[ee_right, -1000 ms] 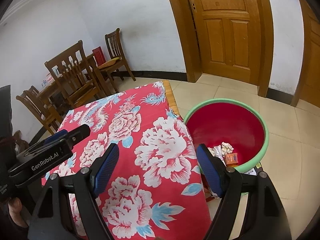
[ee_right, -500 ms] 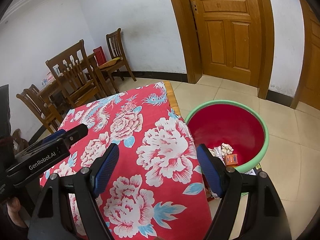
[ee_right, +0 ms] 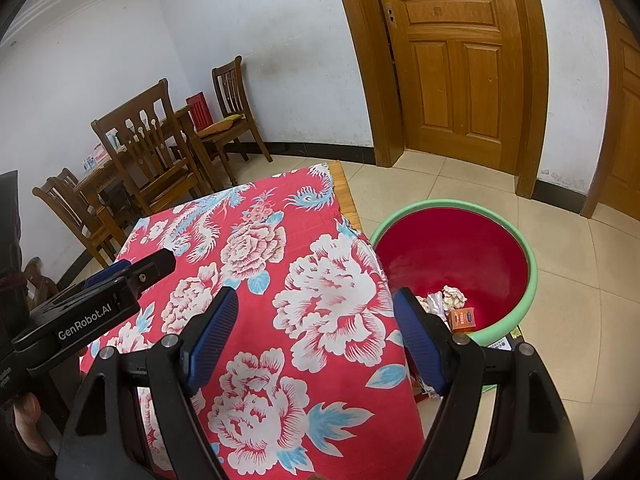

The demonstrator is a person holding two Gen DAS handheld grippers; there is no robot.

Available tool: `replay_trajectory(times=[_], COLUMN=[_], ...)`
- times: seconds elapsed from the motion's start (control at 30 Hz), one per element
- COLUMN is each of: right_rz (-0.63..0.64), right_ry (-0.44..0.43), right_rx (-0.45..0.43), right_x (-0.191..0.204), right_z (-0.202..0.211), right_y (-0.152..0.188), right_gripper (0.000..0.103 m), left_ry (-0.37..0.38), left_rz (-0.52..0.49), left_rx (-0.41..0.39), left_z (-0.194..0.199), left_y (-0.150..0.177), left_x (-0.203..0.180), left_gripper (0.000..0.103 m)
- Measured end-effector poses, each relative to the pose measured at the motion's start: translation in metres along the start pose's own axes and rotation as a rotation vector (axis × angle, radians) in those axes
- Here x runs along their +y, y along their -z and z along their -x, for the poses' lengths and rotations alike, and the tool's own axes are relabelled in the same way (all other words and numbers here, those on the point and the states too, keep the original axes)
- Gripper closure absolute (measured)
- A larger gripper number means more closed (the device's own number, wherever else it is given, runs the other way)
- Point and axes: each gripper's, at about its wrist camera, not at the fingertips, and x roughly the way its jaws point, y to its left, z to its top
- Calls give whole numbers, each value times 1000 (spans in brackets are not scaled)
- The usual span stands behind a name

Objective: Collect trash

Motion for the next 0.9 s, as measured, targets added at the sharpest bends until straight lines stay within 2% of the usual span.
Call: replay_trajectory(times=[0.9], right_rz=[2], right_ry=[2], right_rx=[6], right_x=[1], right_z=[-1], right_y=[2], right_gripper=[23], left_ry=[7], left_rz=[9], left_rx=[16], left_z=[-3], left_y=[4], left_x=[1], left_gripper=[30])
